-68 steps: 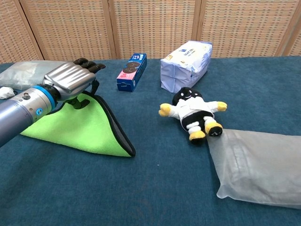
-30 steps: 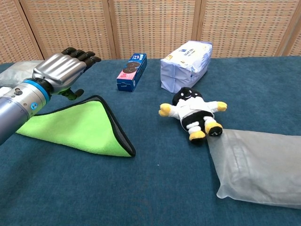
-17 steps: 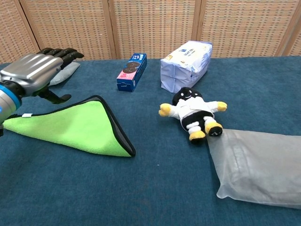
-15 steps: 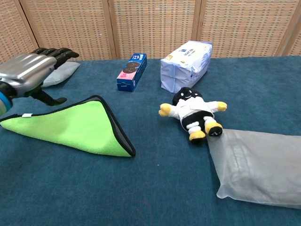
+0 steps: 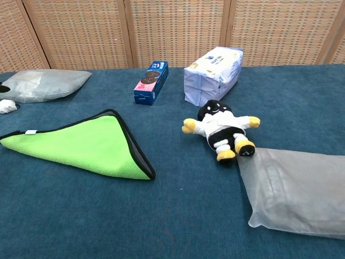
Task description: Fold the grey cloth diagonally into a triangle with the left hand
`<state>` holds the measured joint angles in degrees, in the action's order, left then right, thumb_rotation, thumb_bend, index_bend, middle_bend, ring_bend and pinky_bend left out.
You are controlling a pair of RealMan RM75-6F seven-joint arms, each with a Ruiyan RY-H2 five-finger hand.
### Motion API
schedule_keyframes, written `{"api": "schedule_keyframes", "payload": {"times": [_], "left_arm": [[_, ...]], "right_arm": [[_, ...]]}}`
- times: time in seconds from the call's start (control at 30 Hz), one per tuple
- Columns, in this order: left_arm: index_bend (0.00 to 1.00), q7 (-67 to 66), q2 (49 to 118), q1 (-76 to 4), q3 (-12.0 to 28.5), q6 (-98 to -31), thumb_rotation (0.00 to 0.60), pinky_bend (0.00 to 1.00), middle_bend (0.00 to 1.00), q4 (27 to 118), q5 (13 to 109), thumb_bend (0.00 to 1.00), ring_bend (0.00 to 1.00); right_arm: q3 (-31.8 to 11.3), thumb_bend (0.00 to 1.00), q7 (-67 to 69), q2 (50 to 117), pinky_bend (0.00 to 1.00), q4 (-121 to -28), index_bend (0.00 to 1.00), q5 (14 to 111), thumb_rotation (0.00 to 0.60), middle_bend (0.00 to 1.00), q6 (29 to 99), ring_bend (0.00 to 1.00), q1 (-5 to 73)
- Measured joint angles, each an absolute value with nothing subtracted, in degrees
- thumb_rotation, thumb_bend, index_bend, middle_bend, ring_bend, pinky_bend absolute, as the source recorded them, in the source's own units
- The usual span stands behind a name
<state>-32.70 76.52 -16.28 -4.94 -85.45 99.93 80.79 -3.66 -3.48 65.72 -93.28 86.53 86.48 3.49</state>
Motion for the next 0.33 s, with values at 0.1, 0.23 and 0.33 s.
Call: {"api": "schedule_keyframes", "payload": {"times": [0.1,0.23,0.33], "left_arm": [[0.00,-31.85,75.56,-14.36,-6.56,-87.03,0.600,0.00,0.00,100.18,82.86,0.24,0.00],[0.00,-31.00,74.34,-12.86,-7.43,-88.66,0.600,0.00,0.00,100.22,85.05,0.23,0.00],[0.00,-29.64,73.77,-12.13,-7.43,-89.59,0.600,0.00,0.00,100.22,86.16,0.23,0.00]], "right_arm": [[-3.66,0.00,-3.66,65.59,0.00,-93.46,0.00,86.57,0.600,0.00,86.52,0.00,3.47],[-3.72,0.00,-3.92,65.58,0.00,-93.75,0.00,86.74,0.600,0.00,86.77,0.00,3.45],[-3.65,0.00,-4.26,65.67,0.00,-93.89,0.00,87.04,0.600,0.00,86.83,0.00,3.48]]}}
